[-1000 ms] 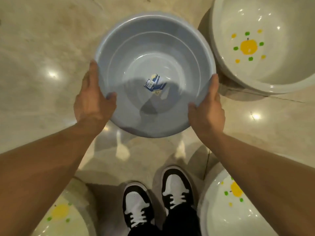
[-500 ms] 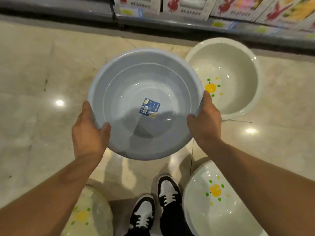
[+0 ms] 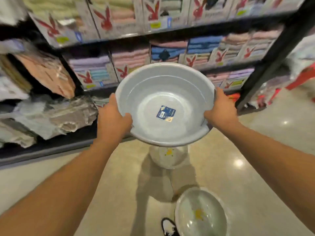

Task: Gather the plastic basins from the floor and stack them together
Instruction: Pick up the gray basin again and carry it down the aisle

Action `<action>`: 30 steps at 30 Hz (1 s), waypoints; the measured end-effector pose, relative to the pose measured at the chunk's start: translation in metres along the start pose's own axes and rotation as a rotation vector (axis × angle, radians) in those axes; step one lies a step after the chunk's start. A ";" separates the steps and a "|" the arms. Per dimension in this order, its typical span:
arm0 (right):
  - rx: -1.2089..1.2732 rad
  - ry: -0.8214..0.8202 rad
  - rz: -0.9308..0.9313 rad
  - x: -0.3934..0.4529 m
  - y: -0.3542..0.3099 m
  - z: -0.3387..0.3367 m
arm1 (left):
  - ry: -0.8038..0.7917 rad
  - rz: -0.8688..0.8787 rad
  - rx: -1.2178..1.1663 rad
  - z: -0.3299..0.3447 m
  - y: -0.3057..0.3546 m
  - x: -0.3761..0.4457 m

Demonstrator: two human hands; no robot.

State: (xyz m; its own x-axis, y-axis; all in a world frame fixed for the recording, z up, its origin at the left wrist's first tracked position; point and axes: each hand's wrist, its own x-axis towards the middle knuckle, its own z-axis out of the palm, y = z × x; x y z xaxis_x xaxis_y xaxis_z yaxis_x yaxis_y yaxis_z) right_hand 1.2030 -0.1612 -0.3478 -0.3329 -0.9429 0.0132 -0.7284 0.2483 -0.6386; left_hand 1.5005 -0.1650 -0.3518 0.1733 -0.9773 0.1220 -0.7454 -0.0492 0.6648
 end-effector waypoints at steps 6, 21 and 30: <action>-0.061 0.198 0.103 -0.029 -0.025 -0.222 | -0.051 0.268 -0.011 -0.078 0.210 -0.006; -0.175 0.451 0.450 -0.186 0.206 -0.554 | -0.252 0.570 -0.100 0.056 0.540 -0.221; -0.195 0.524 0.605 -0.250 0.369 -0.652 | -0.420 0.605 -0.222 0.181 0.655 -0.349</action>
State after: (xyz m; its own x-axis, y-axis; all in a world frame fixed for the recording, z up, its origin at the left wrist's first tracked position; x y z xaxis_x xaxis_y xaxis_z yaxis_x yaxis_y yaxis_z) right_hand 0.6267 0.3106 -0.0855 -0.9023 -0.4198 0.0983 -0.4085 0.7594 -0.5064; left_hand 0.8353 0.1061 -0.0925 -0.5157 -0.8193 0.2507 -0.4785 0.5181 0.7090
